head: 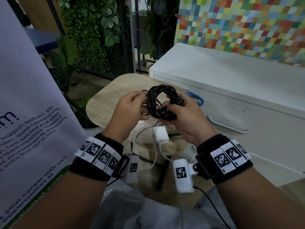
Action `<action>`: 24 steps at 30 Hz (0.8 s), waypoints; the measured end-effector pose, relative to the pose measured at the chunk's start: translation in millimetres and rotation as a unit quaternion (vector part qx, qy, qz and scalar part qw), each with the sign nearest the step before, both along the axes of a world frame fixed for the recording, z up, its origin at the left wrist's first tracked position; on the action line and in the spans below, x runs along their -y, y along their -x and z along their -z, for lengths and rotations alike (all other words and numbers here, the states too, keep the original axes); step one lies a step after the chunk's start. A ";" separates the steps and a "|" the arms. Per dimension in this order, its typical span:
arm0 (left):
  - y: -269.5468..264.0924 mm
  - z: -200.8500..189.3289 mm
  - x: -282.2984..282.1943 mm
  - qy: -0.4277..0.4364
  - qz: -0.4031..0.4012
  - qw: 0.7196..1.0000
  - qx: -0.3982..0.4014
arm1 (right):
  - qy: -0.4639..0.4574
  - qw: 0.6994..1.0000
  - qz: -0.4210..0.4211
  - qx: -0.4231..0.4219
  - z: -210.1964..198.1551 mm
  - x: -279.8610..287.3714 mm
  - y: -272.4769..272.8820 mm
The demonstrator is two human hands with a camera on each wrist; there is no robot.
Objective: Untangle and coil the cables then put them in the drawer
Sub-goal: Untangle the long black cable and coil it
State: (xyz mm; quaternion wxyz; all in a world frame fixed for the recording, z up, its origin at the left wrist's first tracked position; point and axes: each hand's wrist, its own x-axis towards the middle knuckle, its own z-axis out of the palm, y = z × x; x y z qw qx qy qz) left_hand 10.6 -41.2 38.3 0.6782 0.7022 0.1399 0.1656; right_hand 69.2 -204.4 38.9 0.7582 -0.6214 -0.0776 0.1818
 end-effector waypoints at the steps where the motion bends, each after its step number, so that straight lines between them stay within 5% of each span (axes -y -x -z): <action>1: 0.0 -0.1 -1.0 0.006 -0.001 1.000 -0.004 | 0.001 1.000 0.005 0.002 0.9 0.4 -0.5; 14: 0.4 3.0 7.3 -0.178 0.062 0.982 -0.016 | 0.069 0.992 0.010 0.106 5.4 -3.5 7.1; 24: -1.4 -2.7 5.2 -0.137 0.086 0.987 -0.013 | 0.118 0.979 -0.018 0.167 0.3 3.5 0.0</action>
